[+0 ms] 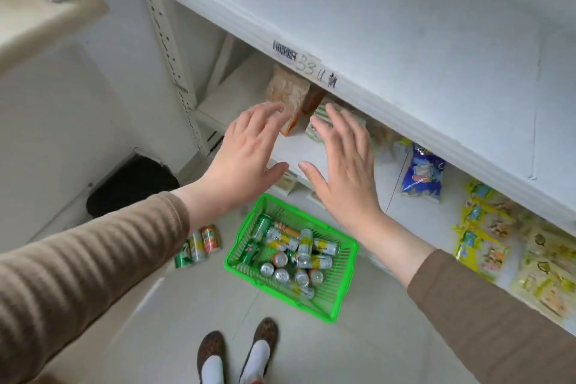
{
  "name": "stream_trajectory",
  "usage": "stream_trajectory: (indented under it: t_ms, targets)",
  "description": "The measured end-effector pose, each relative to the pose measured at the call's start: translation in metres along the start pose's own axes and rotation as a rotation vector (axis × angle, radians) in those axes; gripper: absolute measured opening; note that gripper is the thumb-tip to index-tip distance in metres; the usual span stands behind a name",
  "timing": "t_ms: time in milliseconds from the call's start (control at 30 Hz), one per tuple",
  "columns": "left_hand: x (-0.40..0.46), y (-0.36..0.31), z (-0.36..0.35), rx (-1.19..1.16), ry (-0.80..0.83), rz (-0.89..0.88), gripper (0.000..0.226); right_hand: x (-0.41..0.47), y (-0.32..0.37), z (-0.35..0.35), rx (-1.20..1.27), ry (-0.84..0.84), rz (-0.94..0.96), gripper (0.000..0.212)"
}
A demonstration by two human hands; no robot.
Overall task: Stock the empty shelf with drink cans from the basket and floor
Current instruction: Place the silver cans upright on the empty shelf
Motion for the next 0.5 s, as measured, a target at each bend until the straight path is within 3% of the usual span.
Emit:
stream_trajectory:
  t_ms: [500]
  targets:
    - [-0.184, 0.033, -0.292, -0.009, 0.578, 0.228, 0.078, -0.202, -0.11, -0.287, 0.173, 0.392, -0.488, 0.064]
Point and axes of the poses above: each hand's wrist, its own x-axis towards the middle knuckle, its own z-axis out of the back of the hand, y = z × x, the point moved 1 cm from there along x, towards the middle knuckle, and after that the axes turned 7 degrees about x, right-handed, at the moved point
